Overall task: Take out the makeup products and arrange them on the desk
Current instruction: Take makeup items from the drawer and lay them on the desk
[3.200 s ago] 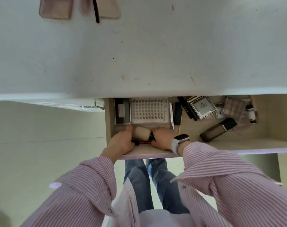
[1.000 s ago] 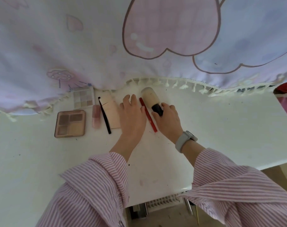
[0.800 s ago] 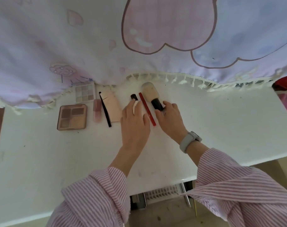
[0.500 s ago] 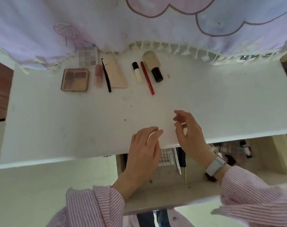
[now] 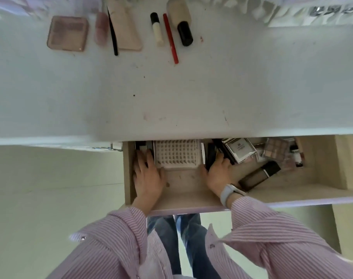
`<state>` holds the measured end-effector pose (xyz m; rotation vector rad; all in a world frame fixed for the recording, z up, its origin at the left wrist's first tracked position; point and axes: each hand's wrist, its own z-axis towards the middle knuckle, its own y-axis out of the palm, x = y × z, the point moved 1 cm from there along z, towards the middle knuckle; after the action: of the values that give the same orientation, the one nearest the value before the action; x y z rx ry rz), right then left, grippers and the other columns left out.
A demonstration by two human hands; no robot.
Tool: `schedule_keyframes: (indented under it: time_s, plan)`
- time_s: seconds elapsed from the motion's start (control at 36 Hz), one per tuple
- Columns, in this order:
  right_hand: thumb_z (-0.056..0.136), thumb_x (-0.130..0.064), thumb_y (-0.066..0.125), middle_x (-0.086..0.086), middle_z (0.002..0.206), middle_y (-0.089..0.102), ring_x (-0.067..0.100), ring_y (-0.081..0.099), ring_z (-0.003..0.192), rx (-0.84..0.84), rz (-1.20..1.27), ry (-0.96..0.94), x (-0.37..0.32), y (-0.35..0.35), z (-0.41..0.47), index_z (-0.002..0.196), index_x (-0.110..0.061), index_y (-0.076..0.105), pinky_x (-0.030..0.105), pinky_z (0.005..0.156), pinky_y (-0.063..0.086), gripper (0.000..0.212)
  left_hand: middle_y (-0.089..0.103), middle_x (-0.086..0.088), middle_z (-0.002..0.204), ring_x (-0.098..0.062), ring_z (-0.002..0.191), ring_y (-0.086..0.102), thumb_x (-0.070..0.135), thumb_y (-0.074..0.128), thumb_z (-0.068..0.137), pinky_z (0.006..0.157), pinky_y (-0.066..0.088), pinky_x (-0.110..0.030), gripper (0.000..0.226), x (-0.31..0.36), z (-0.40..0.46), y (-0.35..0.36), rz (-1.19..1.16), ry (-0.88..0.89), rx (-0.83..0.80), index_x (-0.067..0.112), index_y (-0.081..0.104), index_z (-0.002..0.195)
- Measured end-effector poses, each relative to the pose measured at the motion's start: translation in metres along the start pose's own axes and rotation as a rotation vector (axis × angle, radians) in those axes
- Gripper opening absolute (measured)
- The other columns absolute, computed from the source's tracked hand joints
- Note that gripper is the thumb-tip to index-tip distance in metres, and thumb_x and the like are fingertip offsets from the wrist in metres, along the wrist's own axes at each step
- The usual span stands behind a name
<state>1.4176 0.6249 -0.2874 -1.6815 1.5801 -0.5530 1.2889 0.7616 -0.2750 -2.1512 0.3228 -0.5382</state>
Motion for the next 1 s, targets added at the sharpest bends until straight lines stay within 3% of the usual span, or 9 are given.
schedule_keyframes:
  time_s: [0.08, 0.17, 0.28, 0.44, 0.67, 0.86, 1.0]
  plan:
    - [0.088, -0.041, 0.054, 0.021, 0.132, 0.038, 0.035, 0.04, 0.12, 0.101, 0.013, 0.021, -0.012, 0.003, 0.005, 0.139, 0.003, 0.02, 0.038, 0.093, 0.037, 0.075, 0.015, -0.016, 0.152, -0.037, 0.134, 0.02, 0.034, 0.047, 0.093, 0.102, 0.03, -0.05, 0.061, 0.005, 0.006, 0.001, 0.003, -0.033, 0.047, 0.012, 0.02, 0.144]
    - [0.091, -0.032, 0.051, 0.023, 0.125, 0.042, 0.038, 0.045, 0.114, 0.157, 0.028, -0.003, -0.018, 0.008, 0.009, 0.128, 0.004, 0.034, 0.04, 0.081, 0.044, 0.054, 0.03, -0.018, 0.143, -0.037, 0.125, 0.034, 0.027, 0.051, 0.092, 0.098, 0.035, -0.048, 0.049, 0.007, 0.008, 0.001, 0.001, -0.031, 0.113, 0.008, 0.034, 0.134]
    - [0.09, -0.018, 0.048, 0.023, 0.123, 0.044, 0.038, 0.045, 0.113, 0.146, 0.038, 0.028, -0.021, 0.009, 0.012, 0.12, 0.004, 0.04, 0.04, 0.081, 0.042, 0.039, 0.04, -0.017, 0.128, -0.037, 0.113, 0.044, 0.021, 0.053, 0.091, 0.092, 0.041, -0.048, 0.041, 0.006, 0.008, 0.002, -0.064, 0.003, 0.122, 0.008, 0.04, 0.127]
    - [0.091, -0.007, 0.04, 0.019, 0.126, 0.043, 0.033, 0.042, 0.118, 0.087, -0.036, 0.079, -0.014, 0.011, 0.015, 0.121, -0.001, 0.036, 0.04, 0.082, 0.044, 0.031, 0.03, -0.019, 0.127, -0.042, 0.109, 0.041, 0.02, 0.061, 0.087, 0.09, 0.039, -0.046, 0.045, 0.008, 0.005, 0.0, -0.215, -0.093, 0.076, 0.007, 0.039, 0.125]
    - [0.094, -0.004, 0.035, 0.021, 0.127, 0.046, 0.034, 0.046, 0.117, 0.034, -0.173, -0.005, -0.012, 0.008, 0.018, 0.123, 0.004, 0.036, 0.04, 0.088, 0.043, 0.031, 0.03, -0.019, 0.136, -0.038, 0.123, 0.03, 0.034, 0.064, 0.081, 0.1, 0.031, -0.048, 0.083, 0.012, 0.001, -0.006, -0.136, -0.133, -0.002, 0.016, 0.013, 0.144]
    - [0.093, -0.006, 0.037, 0.017, 0.123, 0.051, 0.031, 0.051, 0.115, -0.013, -0.293, -0.077, -0.006, -0.003, 0.017, 0.118, -0.001, 0.047, 0.038, 0.084, 0.046, 0.027, 0.04, -0.014, 0.131, -0.031, 0.118, 0.038, 0.037, 0.065, 0.075, 0.095, 0.036, -0.043, 0.083, 0.01, -0.013, -0.017, 0.063, 0.04, -0.018, 0.019, 0.018, 0.142]
    - [0.092, -0.009, 0.042, 0.015, 0.123, 0.053, 0.03, 0.051, 0.114, -0.034, -0.319, -0.223, 0.0, -0.015, 0.011, 0.119, -0.003, 0.046, 0.035, 0.083, 0.045, 0.028, 0.04, -0.008, 0.128, -0.024, 0.114, 0.04, 0.034, 0.064, 0.074, 0.096, 0.038, -0.039, 0.079, 0.006, -0.028, -0.024, -0.029, 0.209, -0.037, 0.023, 0.023, 0.141]
